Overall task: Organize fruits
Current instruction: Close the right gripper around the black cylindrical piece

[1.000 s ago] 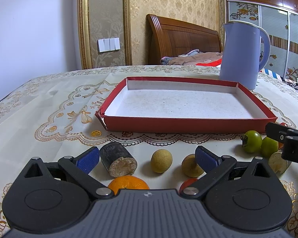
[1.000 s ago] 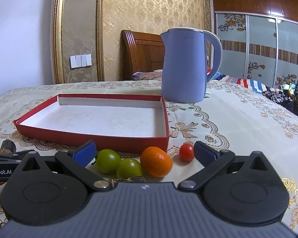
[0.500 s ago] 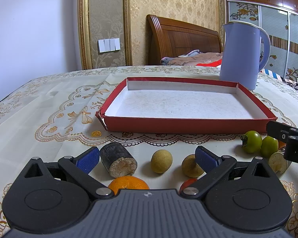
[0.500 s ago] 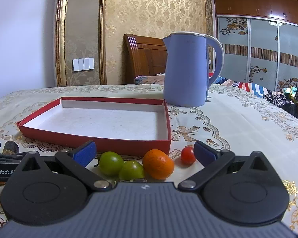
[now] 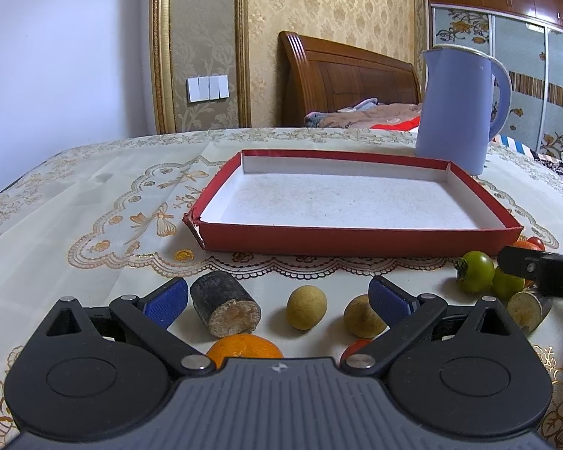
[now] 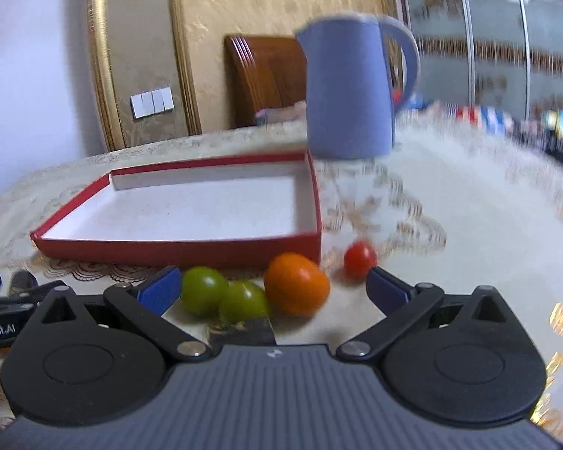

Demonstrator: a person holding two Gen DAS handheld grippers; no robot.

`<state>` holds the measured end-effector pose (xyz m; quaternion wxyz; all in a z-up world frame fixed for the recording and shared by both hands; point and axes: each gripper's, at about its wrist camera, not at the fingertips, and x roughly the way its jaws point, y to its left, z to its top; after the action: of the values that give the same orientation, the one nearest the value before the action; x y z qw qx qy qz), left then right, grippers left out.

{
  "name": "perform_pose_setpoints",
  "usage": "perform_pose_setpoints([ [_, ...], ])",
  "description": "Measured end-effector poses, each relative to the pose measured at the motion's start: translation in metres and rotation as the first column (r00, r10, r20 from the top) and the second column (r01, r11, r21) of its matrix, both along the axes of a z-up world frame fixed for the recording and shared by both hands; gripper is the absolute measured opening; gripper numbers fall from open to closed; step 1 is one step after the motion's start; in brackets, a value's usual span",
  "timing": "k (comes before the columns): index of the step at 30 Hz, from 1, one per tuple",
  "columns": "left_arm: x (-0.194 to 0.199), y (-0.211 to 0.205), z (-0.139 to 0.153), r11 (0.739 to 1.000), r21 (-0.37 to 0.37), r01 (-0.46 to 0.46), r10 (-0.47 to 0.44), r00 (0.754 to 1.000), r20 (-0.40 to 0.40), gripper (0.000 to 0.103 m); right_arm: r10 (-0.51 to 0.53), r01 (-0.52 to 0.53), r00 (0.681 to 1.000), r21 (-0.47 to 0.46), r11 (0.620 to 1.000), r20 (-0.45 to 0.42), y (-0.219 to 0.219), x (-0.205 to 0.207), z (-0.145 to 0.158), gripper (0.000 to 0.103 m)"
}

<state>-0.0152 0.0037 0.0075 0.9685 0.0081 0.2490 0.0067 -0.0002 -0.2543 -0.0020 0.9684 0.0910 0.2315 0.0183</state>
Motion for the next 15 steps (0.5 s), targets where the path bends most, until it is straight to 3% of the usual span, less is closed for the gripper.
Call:
perform_pose_setpoints([
  [7, -0.001, 0.003, 0.000, 1.000, -0.018, -0.009, 0.009, 1.000, 0.002, 0.103, -0.038, 0.038, 0.999, 0.003, 0.999, 0.000, -0.045, -0.011, 0.006, 0.103],
  [11, -0.001, 0.004, 0.000, 1.000, -0.021, -0.011, 0.011, 1.000, 0.006, 0.103, 0.058, -0.055, 0.997, 0.057, 0.997, -0.048, -0.047, -0.023, -0.002, 0.103],
  [14, -0.002, 0.005, 0.000, 1.000, -0.026, -0.019, 0.019, 1.000, 0.005, 0.103, 0.116, -0.117, 0.991, -0.009, 0.993, -0.061, -0.027, -0.032, -0.007, 0.102],
  [15, -0.002, 0.005, 0.000, 0.999, -0.029, -0.021, 0.021, 1.000, 0.003, 0.103, 0.131, -0.133, 0.990, -0.028, 0.991, -0.054, -0.020, -0.035, -0.007, 0.094],
])
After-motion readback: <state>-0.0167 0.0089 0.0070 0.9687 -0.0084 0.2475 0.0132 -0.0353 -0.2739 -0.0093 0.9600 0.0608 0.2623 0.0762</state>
